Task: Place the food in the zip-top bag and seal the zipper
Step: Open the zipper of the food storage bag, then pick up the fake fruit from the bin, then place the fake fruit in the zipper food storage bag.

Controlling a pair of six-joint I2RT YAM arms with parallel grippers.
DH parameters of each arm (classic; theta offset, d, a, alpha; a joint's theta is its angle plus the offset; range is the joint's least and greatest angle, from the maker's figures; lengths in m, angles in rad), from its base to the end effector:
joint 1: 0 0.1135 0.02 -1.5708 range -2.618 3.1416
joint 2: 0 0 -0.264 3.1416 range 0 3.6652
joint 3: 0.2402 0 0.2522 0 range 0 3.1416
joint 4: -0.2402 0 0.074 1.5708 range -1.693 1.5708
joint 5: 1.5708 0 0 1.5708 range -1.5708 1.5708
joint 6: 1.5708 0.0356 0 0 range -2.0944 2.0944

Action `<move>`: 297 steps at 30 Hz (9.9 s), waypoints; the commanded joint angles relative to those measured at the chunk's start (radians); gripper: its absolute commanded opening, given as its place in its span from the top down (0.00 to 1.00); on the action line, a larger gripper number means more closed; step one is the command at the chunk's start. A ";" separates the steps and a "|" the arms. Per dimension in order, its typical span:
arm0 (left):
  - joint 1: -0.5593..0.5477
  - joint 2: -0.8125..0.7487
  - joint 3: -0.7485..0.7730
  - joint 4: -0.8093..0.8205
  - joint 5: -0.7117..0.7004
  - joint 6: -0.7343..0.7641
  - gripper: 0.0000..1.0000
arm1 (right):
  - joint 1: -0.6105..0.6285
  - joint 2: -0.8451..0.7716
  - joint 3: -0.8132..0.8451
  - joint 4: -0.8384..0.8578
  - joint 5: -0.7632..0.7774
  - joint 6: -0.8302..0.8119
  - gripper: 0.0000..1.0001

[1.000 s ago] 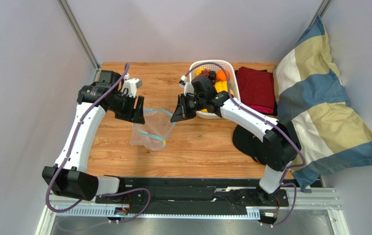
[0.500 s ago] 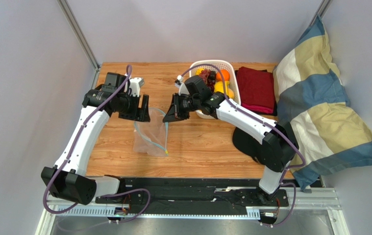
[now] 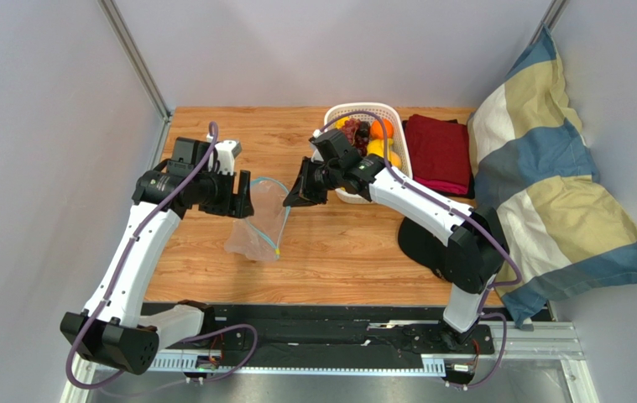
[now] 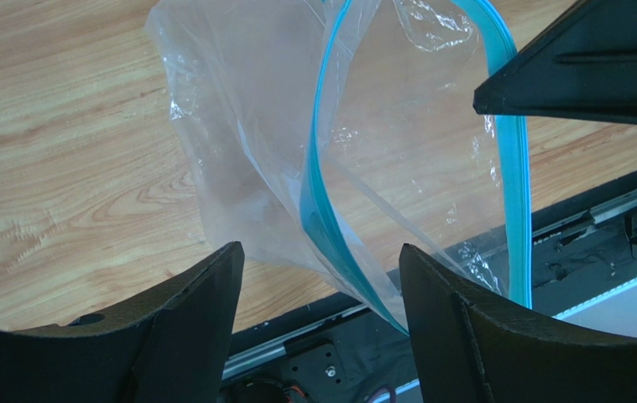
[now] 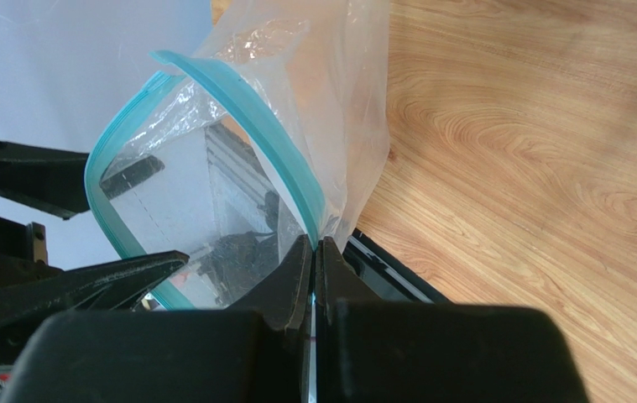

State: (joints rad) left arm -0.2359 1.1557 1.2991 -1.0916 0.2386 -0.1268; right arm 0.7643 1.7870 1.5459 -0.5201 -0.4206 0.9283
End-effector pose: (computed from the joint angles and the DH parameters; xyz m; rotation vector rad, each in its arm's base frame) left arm 0.2029 -0.0574 0.3613 0.2359 2.5268 -0.4462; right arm 0.2830 0.2914 0.2977 -0.0244 2.6504 1.2203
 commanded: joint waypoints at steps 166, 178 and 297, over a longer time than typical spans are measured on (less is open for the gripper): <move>-0.054 0.297 0.051 0.185 0.342 -0.092 1.00 | -0.272 0.029 0.034 0.224 -0.773 0.165 1.00; -0.039 0.329 0.101 0.170 0.472 -0.125 1.00 | -0.220 0.037 -0.053 0.325 -0.519 0.268 1.00; 0.027 0.593 0.115 -0.556 1.219 0.791 1.00 | 0.561 -0.060 0.113 -0.290 0.853 -1.845 0.92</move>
State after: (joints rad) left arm -0.2020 1.7241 1.3582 -1.3746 1.3739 0.5091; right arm 1.2545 1.8202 1.7508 -1.0050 0.3912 -0.7471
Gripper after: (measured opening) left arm 0.008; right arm 0.482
